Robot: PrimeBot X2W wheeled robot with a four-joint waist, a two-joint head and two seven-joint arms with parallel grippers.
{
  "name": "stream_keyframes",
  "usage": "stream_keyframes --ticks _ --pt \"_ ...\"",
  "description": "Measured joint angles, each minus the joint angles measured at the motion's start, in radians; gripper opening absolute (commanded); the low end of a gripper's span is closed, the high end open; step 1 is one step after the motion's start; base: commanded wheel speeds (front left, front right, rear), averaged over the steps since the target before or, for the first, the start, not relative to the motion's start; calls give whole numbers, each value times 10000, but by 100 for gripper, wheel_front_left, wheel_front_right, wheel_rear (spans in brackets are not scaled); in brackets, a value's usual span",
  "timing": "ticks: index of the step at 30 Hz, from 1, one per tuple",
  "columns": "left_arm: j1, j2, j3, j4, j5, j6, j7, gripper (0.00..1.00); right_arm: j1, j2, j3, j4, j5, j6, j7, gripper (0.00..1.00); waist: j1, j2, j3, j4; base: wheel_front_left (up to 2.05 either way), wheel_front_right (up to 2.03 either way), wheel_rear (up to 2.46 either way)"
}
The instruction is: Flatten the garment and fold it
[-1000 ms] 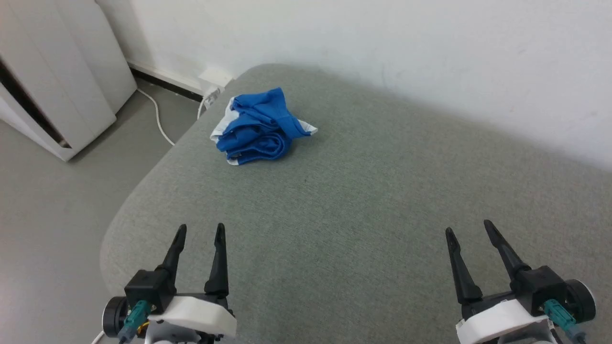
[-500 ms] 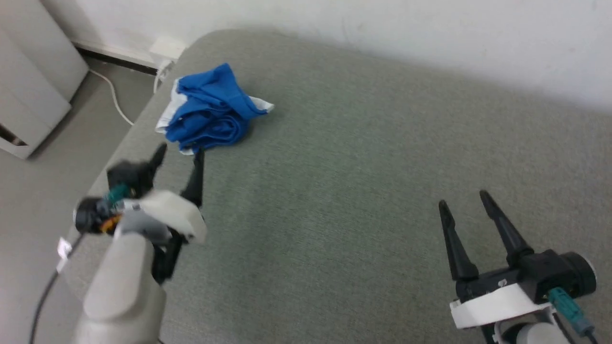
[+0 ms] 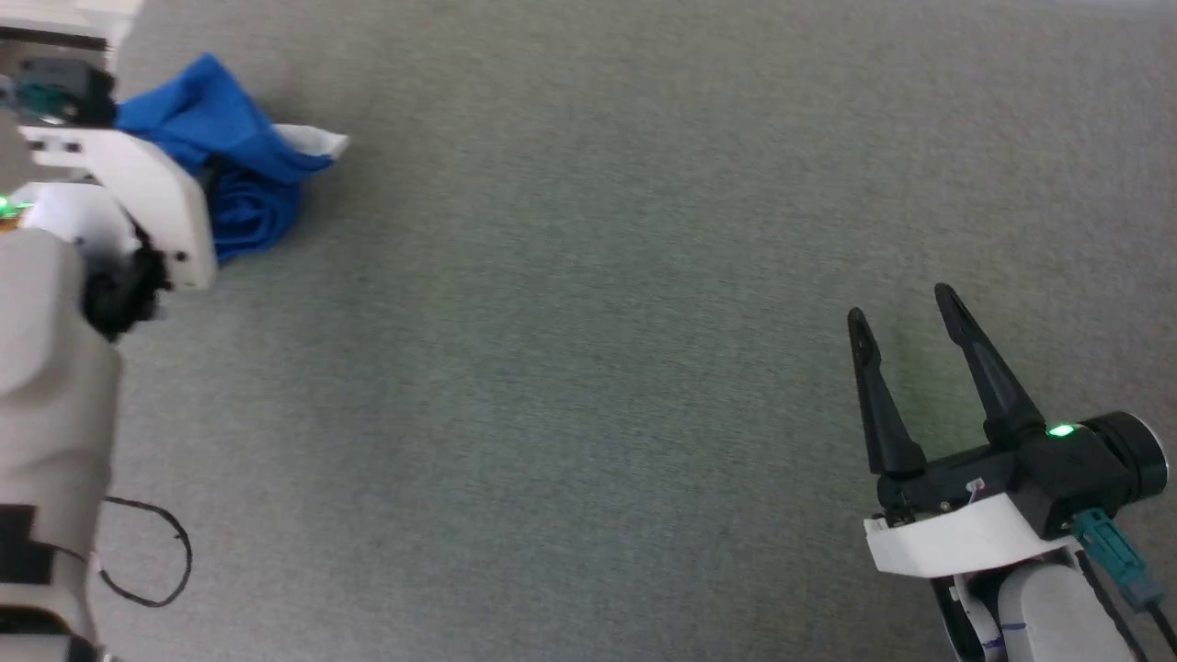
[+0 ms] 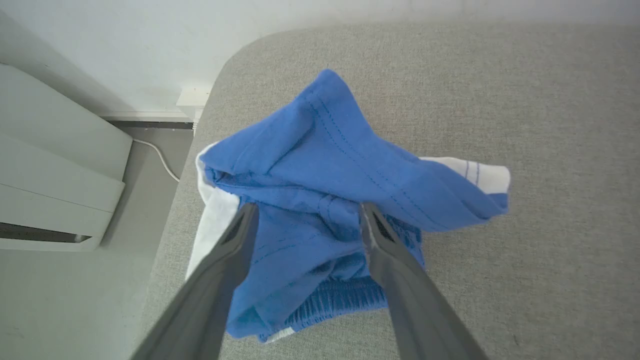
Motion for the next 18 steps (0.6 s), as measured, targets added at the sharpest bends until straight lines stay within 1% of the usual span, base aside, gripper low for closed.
stream_keyframes --ticks 4,6,12,13,14,15,18 --pt "-545 706 -257 717 -512 0 1716 100 -174 2 86 -63 138 0 0 100 -2 0 475 -576 0 0 0" --pt "-633 928 -397 911 -809 0 2451 100 -209 -2 88 -96 234 0 0 100 -2 0 697 -831 0 0 0" --pt "-1007 1703 -589 1057 -1624 0 4034 100 -255 0 90 -107 322 0 0 100 -4 0 1254 -1482 0 0 0" --pt "-1067 1799 -593 1064 -1802 0 4312 95 -257 -2 88 -105 345 0 0 100 -4 0 1323 -1571 0 0 0" --pt "-1105 1894 -600 1051 -1992 2 4594 35 -259 0 90 -104 347 0 0 100 -5 0 1379 -1652 0 0 0" --pt "-1113 1994 -614 986 -2186 2 4832 0 -262 -2 84 -100 347 0 0 100 -5 -1 1425 -1726 0 0 0" --pt "-1087 2130 -652 767 -2615 2 4963 0 -262 -2 40 -77 347 0 0 100 -4 0 1475 -1853 0 0 0"
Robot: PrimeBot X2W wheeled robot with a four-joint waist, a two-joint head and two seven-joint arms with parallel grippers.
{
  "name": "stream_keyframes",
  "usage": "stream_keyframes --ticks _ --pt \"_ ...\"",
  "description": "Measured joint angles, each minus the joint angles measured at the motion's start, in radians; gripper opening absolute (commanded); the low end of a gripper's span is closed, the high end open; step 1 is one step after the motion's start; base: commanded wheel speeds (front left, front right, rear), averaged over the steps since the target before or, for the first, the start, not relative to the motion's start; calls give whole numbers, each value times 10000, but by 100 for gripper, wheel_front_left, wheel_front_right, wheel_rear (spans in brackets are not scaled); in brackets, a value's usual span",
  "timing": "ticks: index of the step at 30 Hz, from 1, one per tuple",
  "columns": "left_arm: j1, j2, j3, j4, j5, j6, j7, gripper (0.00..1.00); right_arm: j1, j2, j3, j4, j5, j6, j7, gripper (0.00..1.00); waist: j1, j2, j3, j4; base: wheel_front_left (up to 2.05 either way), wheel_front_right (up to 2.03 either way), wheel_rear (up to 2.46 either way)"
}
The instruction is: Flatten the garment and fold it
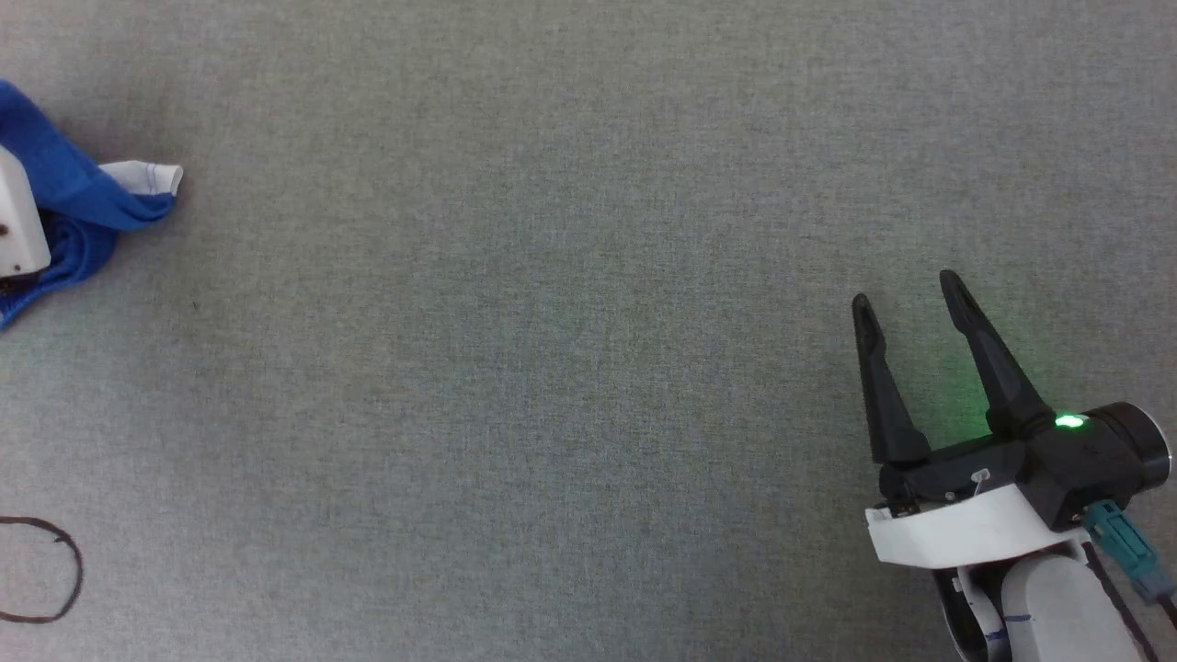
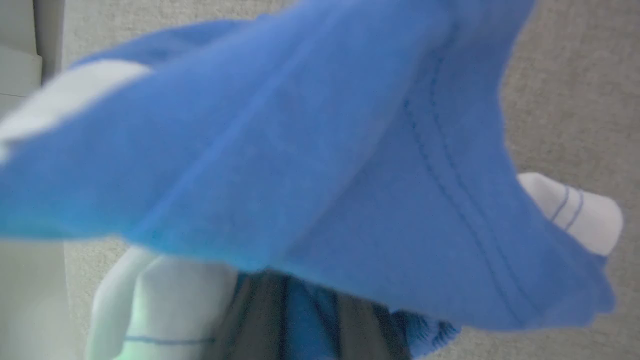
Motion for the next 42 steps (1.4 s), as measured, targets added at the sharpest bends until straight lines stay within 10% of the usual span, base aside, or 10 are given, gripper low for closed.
stream_keyframes --ticks 22,42 --pt "1806 -677 -211 -917 -54 -2 -6493 0 697 -10 -606 1047 150 2 0 100 0 0 -2998 307 0 0 0" --pt "4939 -2974 -1896 -5628 270 920 -7503 0 997 -15 -2326 1875 86 2 -2 100 0 0 -4982 -1031 0 0 0"
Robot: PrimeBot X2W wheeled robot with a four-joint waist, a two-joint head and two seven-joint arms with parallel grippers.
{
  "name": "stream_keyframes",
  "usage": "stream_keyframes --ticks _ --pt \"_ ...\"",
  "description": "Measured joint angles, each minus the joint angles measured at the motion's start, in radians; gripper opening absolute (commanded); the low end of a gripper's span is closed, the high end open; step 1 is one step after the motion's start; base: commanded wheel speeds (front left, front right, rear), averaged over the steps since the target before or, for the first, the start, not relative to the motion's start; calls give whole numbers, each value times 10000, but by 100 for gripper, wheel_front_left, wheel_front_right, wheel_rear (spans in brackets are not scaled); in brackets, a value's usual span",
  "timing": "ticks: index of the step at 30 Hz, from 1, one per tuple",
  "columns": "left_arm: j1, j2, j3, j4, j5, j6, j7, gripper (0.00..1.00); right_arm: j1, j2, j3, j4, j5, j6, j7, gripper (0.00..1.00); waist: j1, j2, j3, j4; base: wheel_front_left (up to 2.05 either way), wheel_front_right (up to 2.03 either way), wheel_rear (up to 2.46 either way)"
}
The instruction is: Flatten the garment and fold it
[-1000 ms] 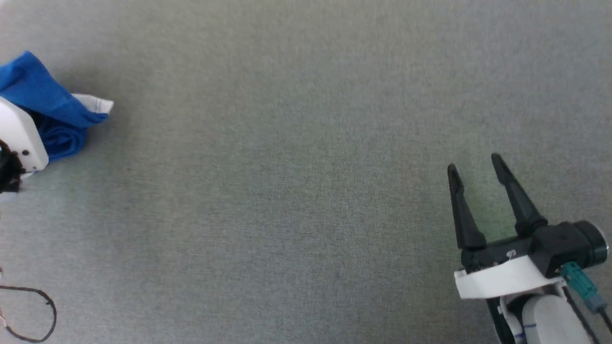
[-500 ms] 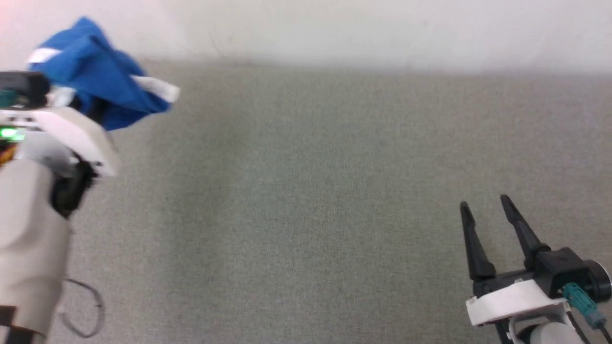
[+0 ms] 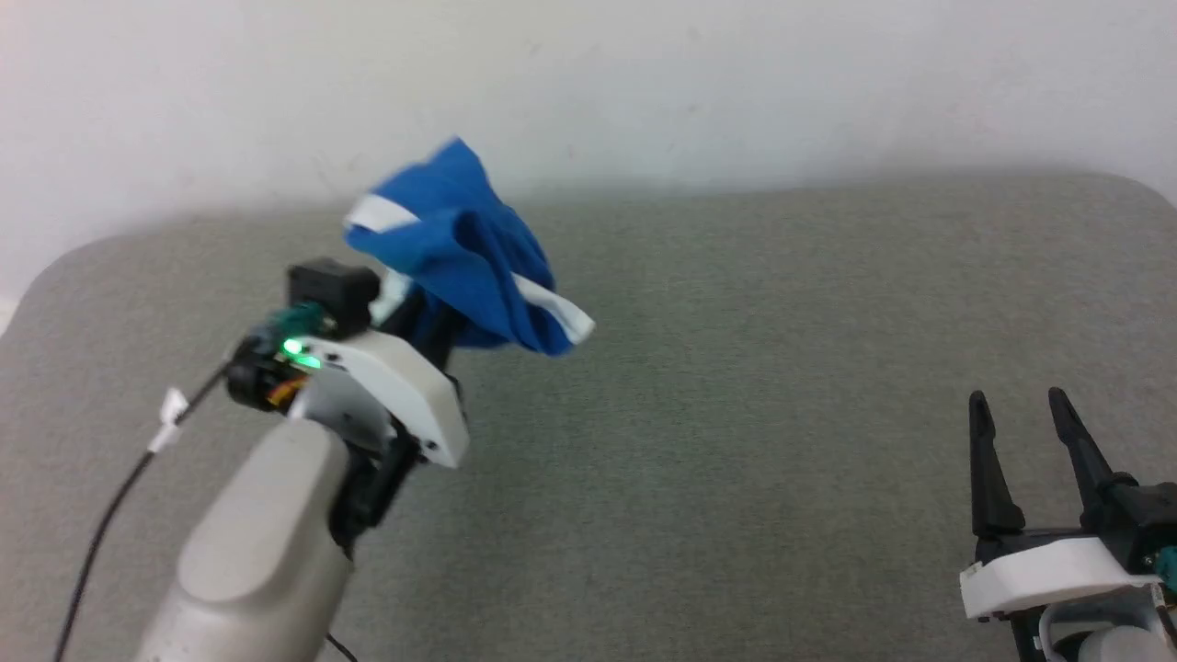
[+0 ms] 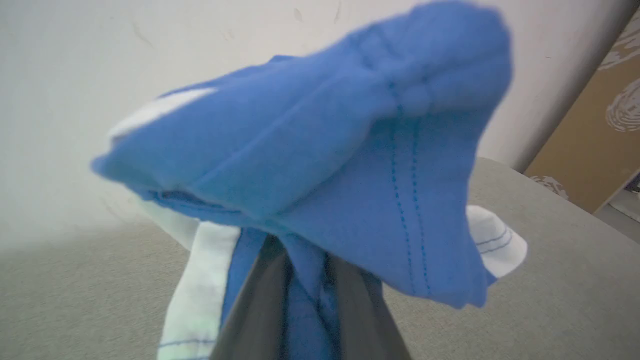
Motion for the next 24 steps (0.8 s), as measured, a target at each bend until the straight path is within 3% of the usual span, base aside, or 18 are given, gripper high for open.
stream_keyframes --ticks 9,17,18,19,24 --pt "445 -1057 -1360 407 556 159 362 0 -111 0 -33 111 92 0 0 100 1 0 81 -1270 0 0 0" --pt "189 -1567 -2105 2606 1467 591 343 0 -170 -12 571 522 571 0 2 100 1 0 497 -2393 0 0 0" --pt "103 -1622 -2142 2863 1484 589 326 12 -171 -12 639 573 619 -2 2 100 1 0 573 -2496 0 0 0" --pt "21 -1672 -2178 3093 1496 589 242 100 -172 -15 711 614 648 -2 2 100 1 0 650 -2582 0 0 0" --pt "-253 -1858 -2240 3820 1561 500 -322 100 -176 -12 848 725 719 0 2 100 3 0 941 -2843 0 0 0"
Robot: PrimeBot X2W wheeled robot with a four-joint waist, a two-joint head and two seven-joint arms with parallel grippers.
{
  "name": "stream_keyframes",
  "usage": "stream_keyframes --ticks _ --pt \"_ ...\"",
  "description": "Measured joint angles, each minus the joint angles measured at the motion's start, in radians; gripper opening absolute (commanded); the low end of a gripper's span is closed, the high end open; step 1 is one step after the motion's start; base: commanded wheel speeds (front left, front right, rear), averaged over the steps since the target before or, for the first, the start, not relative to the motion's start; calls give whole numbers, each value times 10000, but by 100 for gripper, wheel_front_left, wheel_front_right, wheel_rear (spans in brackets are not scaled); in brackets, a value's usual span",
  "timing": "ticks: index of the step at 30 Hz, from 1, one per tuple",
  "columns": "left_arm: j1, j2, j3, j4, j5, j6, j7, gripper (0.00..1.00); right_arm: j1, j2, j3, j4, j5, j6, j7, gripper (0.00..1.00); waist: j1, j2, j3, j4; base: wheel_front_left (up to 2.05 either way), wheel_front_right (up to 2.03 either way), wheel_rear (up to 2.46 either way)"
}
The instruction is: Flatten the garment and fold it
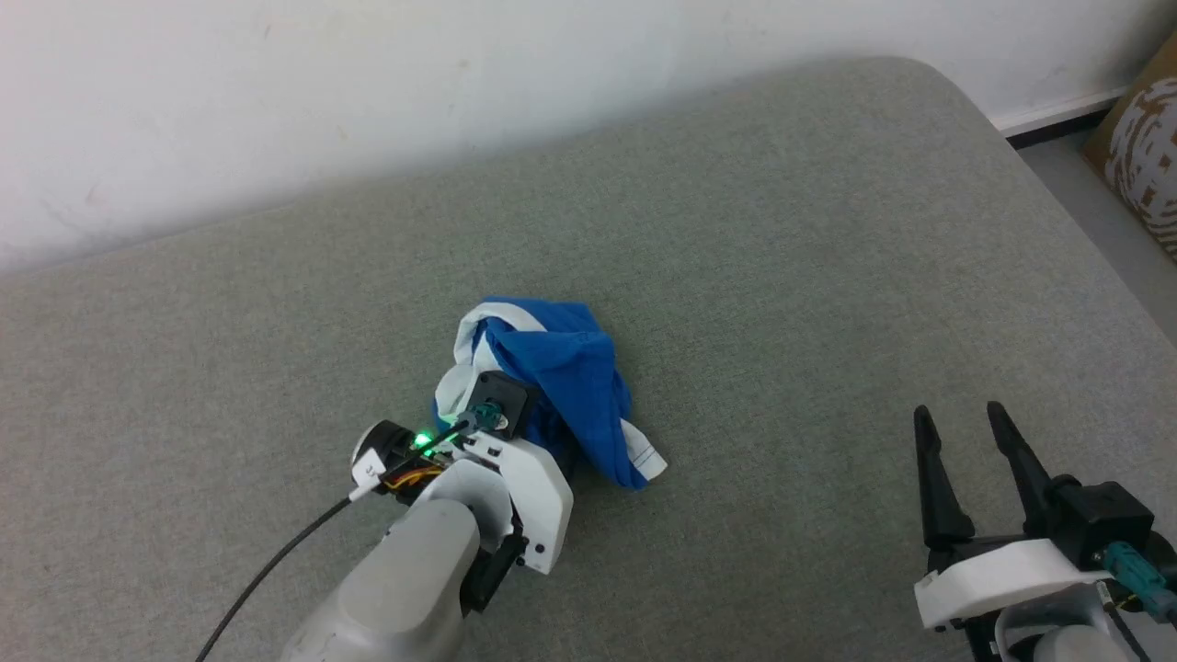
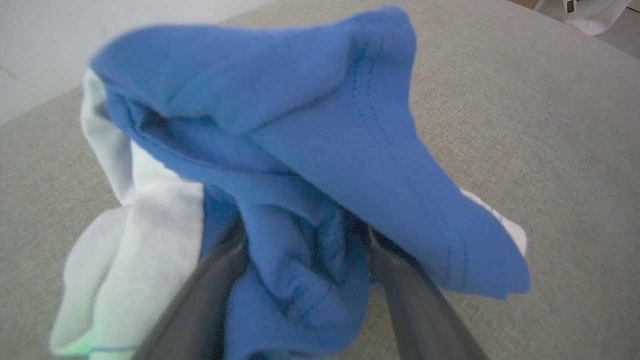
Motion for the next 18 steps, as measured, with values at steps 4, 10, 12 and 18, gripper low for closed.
stream_keyframes --ticks 4,10,12,18 --pt "3 -140 -15 244 -29 -98 -499 100 15 2 -15 105 -31 0 0 100 -1 0 -83 61 0 0 0" --pt "100 -230 94 -52 -211 -188 -1271 100 81 0 -297 188 -290 0 0 100 -1 0 -440 452 0 0 0" --pt "257 -192 230 -345 -368 -176 -1496 100 196 -6 -403 217 -336 0 0 100 -2 0 -606 670 0 0 0" --pt "1242 293 963 -1480 -819 29 -2176 100 486 -2 -594 295 -437 0 0 100 -3 0 -1167 1471 0 0 0"
